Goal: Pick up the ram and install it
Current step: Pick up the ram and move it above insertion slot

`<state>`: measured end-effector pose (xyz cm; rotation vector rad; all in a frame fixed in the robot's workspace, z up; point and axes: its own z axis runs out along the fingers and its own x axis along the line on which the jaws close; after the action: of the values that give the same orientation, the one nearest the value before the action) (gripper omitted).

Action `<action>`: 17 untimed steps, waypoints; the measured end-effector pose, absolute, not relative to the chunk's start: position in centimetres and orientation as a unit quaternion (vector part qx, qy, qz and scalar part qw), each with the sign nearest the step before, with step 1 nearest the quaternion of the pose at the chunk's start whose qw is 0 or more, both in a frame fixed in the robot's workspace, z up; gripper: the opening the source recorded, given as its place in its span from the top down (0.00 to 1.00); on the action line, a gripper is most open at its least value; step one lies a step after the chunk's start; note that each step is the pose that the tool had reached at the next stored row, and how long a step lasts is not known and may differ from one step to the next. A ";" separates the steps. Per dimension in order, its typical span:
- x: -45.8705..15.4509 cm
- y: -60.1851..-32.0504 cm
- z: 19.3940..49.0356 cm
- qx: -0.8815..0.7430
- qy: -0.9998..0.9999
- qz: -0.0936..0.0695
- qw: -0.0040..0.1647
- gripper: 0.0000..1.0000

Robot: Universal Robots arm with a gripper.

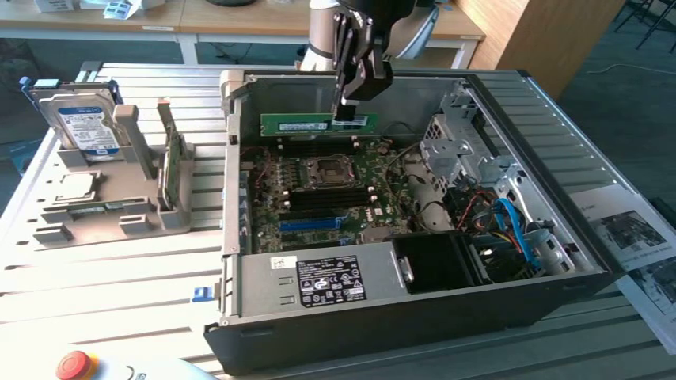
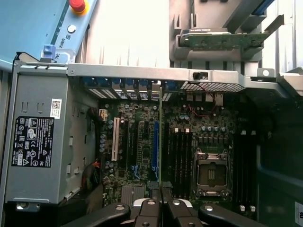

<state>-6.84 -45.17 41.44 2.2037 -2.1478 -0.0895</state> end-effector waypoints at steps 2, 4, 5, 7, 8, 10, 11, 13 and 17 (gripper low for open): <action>-6.7 -45.0 41.4 0.716 -0.697 -0.029 0.032 0.88; -6.6 -44.8 41.4 0.715 -0.697 -0.029 0.032 0.88; -6.6 -44.6 41.4 0.715 -0.697 -0.029 0.032 0.88; -6.4 -44.4 41.4 0.715 -0.697 -0.029 0.032 0.88; -6.3 -44.2 41.4 0.715 -0.697 -0.029 0.032 0.88; -6.2 -44.0 41.4 0.715 -0.697 -0.029 0.032 0.88; -6.1 -43.9 41.4 0.715 -0.697 -0.029 0.032 0.88; -5.9 -43.6 41.4 0.715 -0.697 -0.029 0.032 0.88; -5.5 -43.0 41.4 0.715 -0.697 -0.029 0.032 0.88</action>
<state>-5.47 -43.03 41.35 2.2033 -2.1476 -0.0891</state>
